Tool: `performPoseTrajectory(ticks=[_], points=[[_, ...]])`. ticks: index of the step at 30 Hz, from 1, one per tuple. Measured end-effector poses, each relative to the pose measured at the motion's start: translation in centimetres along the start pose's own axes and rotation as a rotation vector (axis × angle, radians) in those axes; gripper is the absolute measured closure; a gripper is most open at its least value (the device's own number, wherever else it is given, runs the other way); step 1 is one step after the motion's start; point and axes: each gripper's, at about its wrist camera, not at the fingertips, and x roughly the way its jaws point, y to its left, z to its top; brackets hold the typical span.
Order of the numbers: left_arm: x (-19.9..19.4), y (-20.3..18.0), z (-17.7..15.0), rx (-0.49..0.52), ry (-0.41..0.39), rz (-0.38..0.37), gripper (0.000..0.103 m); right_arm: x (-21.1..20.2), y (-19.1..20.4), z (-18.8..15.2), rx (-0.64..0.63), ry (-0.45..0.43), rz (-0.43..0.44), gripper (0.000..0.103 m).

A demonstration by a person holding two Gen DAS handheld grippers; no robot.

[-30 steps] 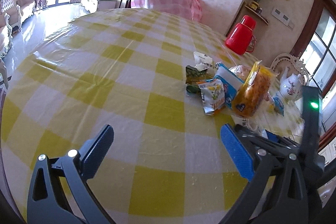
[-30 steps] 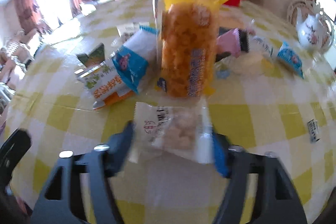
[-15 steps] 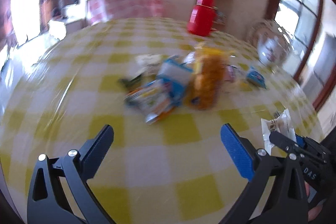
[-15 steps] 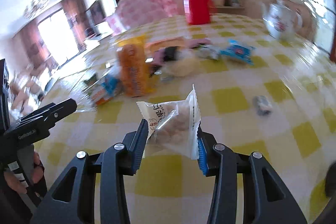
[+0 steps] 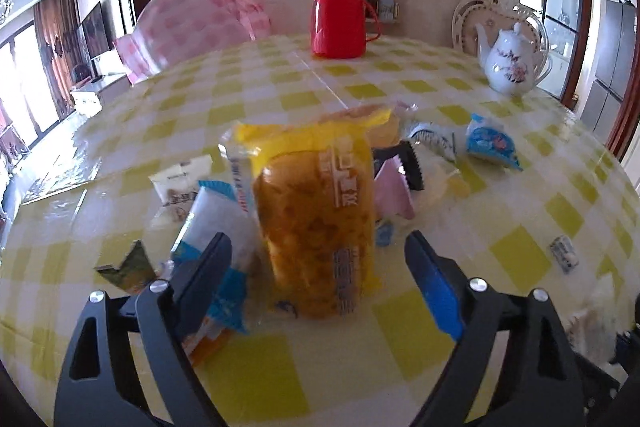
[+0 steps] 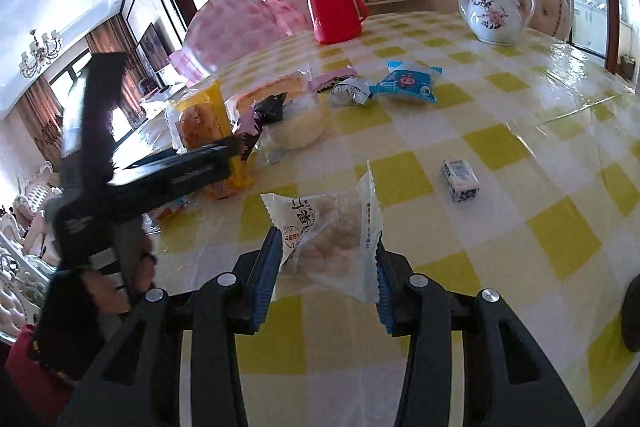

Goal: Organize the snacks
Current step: 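Grasp the white cookie bag with the right gripper while the left grasps the yellow corn-puff bag, then carry both held bags off the table toward the white purple-rimmed box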

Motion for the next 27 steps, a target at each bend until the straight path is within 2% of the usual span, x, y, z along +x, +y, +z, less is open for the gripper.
performPoseTrajectory(ticks=[3, 5, 7, 8, 9, 14, 27], points=[[1.3, -0.3, 0.2, 0.027, 0.018, 0.011, 0.016, 0.0, 0.3, 0.0, -0.012, -0.004, 0.005, 0.060], [1.5, -0.2, 0.6, 0.018, -0.001, -0.004, 0.024, 0.0, 0.5, 0.0, -0.021, -0.005, 0.004, 0.060], [2.0, 0.0, 0.8, 0.019, 0.009, -0.023, 0.049, 0.2, 0.6, -0.1, -0.028, -0.002, -0.001, 0.060], [2.2, 0.1, 0.9, 0.020, 0.017, -0.029, 0.053, 0.3, 0.6, -0.1, -0.029, 0.001, -0.001, 0.060], [2.2, 0.5, 0.8, 0.006, 0.024, -0.066, 0.054, 0.4, 0.5, -0.1, -0.029, 0.003, -0.002, 0.060], [0.2, 1.9, 0.0, -0.052, -0.013, -0.121, 0.055, 0.1, 0.7, -0.2, -0.037, -0.012, 0.016, 0.060], [-5.0, 2.6, -3.1, -0.088, -0.062, -0.174, 0.055, -0.4, 1.1, -0.1, -0.042, -0.046, 0.041, 0.060]])
